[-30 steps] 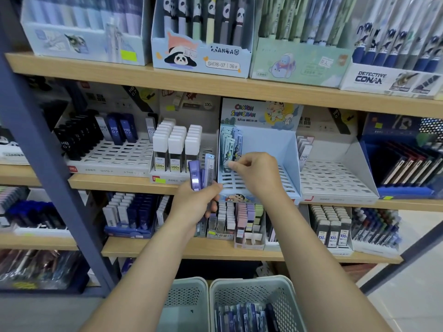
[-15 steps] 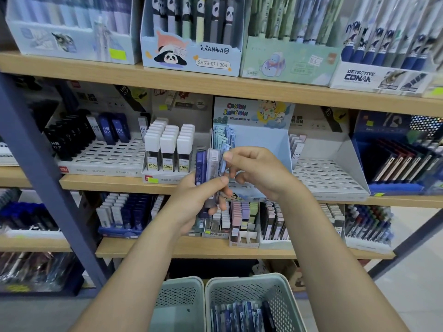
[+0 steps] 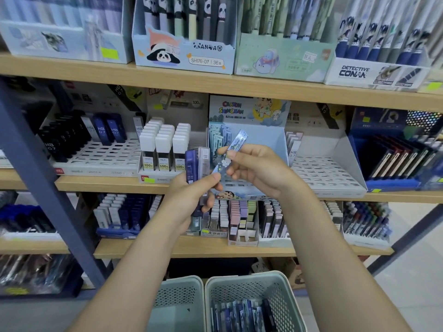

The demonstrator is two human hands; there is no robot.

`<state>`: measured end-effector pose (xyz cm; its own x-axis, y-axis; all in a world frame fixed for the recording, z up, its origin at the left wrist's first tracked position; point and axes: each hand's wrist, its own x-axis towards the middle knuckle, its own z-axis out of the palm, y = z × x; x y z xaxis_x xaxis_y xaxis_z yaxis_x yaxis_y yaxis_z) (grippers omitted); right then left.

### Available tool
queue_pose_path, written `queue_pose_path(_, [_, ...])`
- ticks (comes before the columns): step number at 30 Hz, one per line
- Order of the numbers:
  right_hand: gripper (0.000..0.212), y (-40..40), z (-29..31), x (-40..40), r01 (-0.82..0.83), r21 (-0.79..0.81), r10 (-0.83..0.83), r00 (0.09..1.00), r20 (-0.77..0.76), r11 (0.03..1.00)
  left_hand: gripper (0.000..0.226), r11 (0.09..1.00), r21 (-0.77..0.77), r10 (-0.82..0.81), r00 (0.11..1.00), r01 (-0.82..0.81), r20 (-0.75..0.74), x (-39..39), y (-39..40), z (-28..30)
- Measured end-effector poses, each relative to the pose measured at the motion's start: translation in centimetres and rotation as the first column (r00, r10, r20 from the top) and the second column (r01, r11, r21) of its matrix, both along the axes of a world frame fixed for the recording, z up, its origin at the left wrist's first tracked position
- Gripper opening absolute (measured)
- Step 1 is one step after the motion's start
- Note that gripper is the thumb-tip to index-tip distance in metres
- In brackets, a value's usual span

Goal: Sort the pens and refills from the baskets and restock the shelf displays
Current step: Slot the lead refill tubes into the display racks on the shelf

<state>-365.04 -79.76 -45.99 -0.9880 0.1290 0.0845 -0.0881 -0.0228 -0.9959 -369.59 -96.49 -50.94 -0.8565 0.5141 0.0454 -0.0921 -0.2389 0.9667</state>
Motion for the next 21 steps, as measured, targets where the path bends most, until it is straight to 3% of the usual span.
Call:
queue_pose_path(7, [0.013,0.9,-0.1,-0.4,0.364,0.048,-0.361,0.93,-0.071,0.93,0.013,0.988,-0.087,0.131,0.991,-0.129,0.009,-0.5,0.2,-0.6])
queue_pose_path(12, [0.011,0.9,-1.3,-1.4,0.397,0.213,-0.402,0.915,-0.024,0.893,0.018,0.987,-0.123,0.1,0.995,-0.101,-0.016,-0.3,0.3,-0.5])
queue_pose_path(21, [0.016,1.0,-1.6,-2.4,0.426,0.46,-0.439,0.894,-0.083,0.779,0.015,0.987,-0.127,0.093,0.995,-0.096,-0.028,-0.2,0.2,-0.5])
